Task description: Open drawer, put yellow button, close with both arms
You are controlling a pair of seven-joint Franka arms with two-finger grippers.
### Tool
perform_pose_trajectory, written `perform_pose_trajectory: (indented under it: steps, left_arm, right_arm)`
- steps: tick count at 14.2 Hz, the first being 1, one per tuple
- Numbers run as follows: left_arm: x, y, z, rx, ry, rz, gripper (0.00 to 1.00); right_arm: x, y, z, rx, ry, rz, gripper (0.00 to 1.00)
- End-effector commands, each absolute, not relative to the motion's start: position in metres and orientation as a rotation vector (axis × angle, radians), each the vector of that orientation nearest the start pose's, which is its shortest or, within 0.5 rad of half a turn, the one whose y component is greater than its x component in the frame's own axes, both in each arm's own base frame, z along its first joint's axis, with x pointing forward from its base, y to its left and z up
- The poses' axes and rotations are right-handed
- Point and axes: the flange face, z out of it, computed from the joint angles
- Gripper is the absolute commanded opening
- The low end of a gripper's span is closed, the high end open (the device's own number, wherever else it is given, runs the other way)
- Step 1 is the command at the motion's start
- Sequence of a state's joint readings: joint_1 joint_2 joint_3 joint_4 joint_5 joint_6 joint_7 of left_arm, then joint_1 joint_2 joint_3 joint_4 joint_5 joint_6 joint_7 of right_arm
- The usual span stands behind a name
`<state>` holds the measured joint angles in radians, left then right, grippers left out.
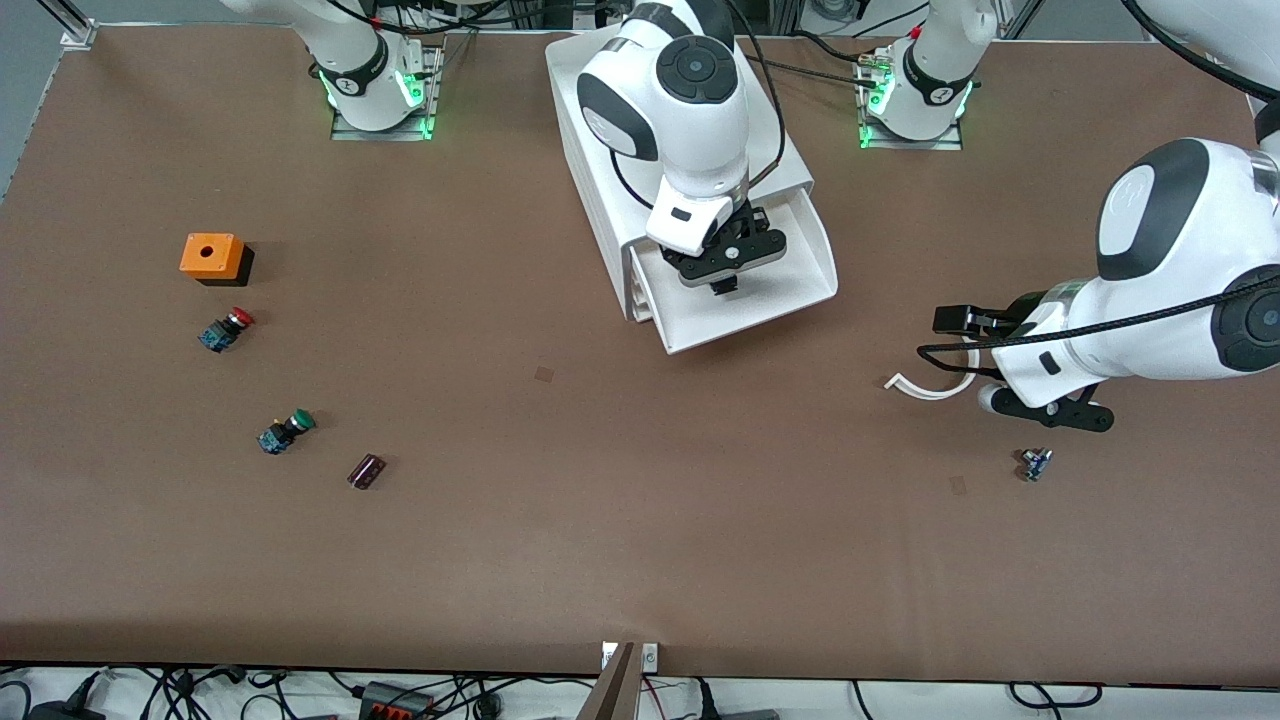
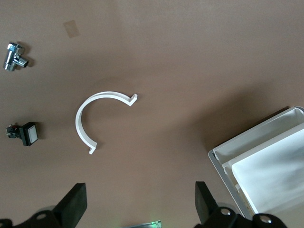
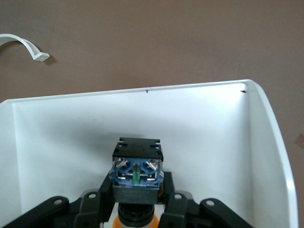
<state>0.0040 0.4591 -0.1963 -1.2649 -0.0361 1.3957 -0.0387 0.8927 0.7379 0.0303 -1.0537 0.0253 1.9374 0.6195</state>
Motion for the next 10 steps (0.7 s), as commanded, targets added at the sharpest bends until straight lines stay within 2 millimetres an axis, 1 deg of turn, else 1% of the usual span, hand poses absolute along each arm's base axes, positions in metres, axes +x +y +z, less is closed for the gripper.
perform_pose_trajectory:
  steps: [1,3,5,6,7,8,9,10]
  left_arm:
    - [0.65,-0.105,0.483,-3.156,0.202,0.504,1.0]
    - [0.65,-0.105,0.483,-3.156,0.195,0.504,1.0]
    - [0.65,-0.105,0.483,-3.157,0.195,0.505,1.0]
    - [0.65,-0.105,0.483,-3.157,0.195,0.505,1.0]
    - [0.65,-0.105,0.483,-3.157,0.195,0.505,1.0]
    - [0.65,-0.105,0.483,-3.157,0.195,0.505,1.0]
    - [0.65,-0.106,0.483,-3.158,0.195,0.505,1.0]
    - [0.649,-0.11,0.483,-3.155,0.204,0.505,1.0]
  right_arm:
    - [0.468,0.621,0.409,-2.953,-0.368,-0.122,0.0]
    - [0.466,0.625,0.402,-2.955,-0.333,-0.122,0.0]
    - [0.465,0.626,0.402,-2.956,-0.337,-0.118,0.01]
    - [0.466,0.625,0.404,-2.954,-0.334,-0.125,0.67]
    - [0.47,0.621,0.405,-2.966,-0.326,-0.133,1.0]
    - [0.472,0.618,0.406,-2.97,-0.319,-0.133,1.0]
    - [0.479,0.612,0.415,-2.966,-0.301,-0.143,1.0]
    - [0.482,0.608,0.432,-2.949,-0.29,-0.166,1.0]
